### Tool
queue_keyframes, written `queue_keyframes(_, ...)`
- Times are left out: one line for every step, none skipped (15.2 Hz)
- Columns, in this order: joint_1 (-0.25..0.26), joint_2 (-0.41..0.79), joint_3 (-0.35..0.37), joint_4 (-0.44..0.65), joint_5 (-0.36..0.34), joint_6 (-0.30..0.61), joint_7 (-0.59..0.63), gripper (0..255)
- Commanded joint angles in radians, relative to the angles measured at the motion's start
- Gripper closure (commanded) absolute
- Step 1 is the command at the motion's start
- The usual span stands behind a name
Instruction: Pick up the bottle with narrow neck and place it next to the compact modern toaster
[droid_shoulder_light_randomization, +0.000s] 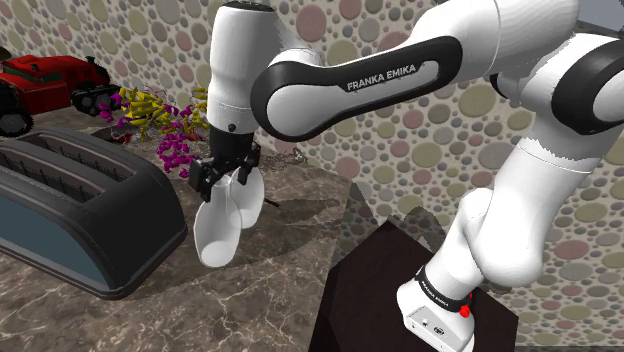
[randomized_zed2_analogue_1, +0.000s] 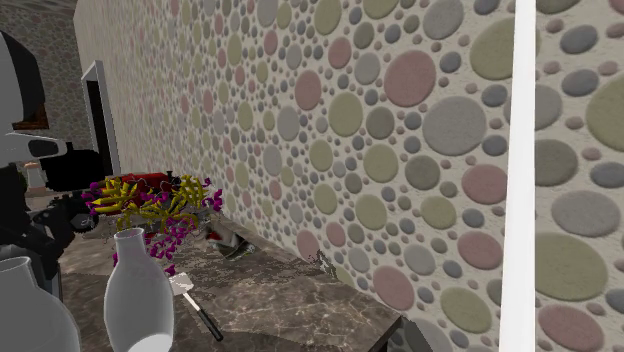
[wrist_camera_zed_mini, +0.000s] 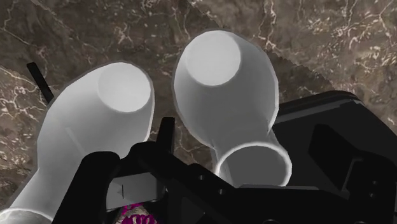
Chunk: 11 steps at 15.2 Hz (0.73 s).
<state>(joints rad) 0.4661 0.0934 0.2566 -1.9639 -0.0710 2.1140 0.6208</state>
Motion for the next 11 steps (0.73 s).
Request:
queue_keyframes(0.0, -0.013, 0.001, 0.018, 0.005, -0.031, -0.003, 0)
queue_keyframes(0.0, -0.025, 0.001, 0.038, 0.009, -0.062, -0.006, 0)
queue_keyframes(0.0, -0.036, 0.002, 0.059, 0.013, -0.093, -0.009, 0)
queue_keyframes(0.0, -0.043, 0.002, 0.077, 0.016, -0.118, -0.011, 0)
queue_keyframes(0.0, -0.043, 0.002, 0.077, 0.016, -0.118, -0.011, 0)
queue_keyframes(0.0, -0.043, 0.002, 0.076, 0.016, -0.118, -0.011, 0)
queue_keyframes(0.0, -0.043, 0.002, 0.077, 0.016, -0.118, -0.011, 0)
queue_keyframes(0.0, -0.043, 0.002, 0.077, 0.016, -0.118, -0.011, 0)
queue_keyframes(0.0, -0.043, 0.002, 0.077, 0.016, -0.118, -0.011, 0)
queue_keyframes(0.0, -0.043, 0.002, 0.077, 0.016, -0.118, -0.011, 0)
queue_keyframes(0.0, -0.043, 0.002, 0.077, 0.016, -0.118, -0.011, 0)
